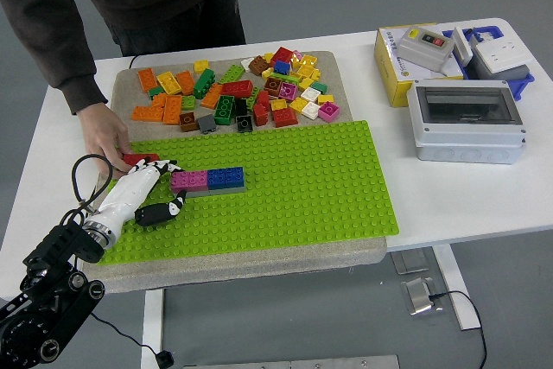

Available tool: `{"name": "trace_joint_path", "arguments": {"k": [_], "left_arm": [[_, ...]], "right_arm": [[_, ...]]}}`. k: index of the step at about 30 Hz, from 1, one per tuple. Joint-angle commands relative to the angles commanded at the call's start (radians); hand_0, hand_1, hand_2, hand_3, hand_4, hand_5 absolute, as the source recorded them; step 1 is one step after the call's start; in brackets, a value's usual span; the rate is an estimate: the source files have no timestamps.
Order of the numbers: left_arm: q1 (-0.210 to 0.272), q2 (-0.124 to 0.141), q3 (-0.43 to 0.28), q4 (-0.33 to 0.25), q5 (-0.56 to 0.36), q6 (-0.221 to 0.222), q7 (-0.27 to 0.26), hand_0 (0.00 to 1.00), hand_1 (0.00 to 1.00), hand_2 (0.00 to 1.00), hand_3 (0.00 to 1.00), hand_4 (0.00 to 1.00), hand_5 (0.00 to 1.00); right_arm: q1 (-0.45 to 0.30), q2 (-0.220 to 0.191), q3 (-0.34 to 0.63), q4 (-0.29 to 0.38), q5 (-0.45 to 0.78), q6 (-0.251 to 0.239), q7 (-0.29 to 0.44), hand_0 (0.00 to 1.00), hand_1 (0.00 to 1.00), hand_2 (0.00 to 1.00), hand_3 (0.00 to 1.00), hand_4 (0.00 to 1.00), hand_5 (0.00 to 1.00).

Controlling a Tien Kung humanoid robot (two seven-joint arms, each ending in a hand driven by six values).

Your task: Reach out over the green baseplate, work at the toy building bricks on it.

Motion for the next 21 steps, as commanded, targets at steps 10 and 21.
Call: {"name": "trace_joint_path", "arguments": {"k": [10,21], "left_arm": [[0.0,0.008,-0.001,-0.012,-0.008,-0.016,-0.007,0.998,0.967,0.927,0.721,0.49,0.288],[-0.001,0.01,0.001,-0.012,-0.01,-0.025,-0.006,0.998,0.971,0.931,0.763,0.516,0.293]], "right_arm": [[-0.001,-0.001,0.003,0.0,0.0,0.0,0.0,0.631,0.613,0.625,0.615,0.395,0.757],[0.0,-0.001,0.003,0.0,0.001,-0.001,0.001,0.631,0.614,0.624,0.615,0.396,0.758]]}}
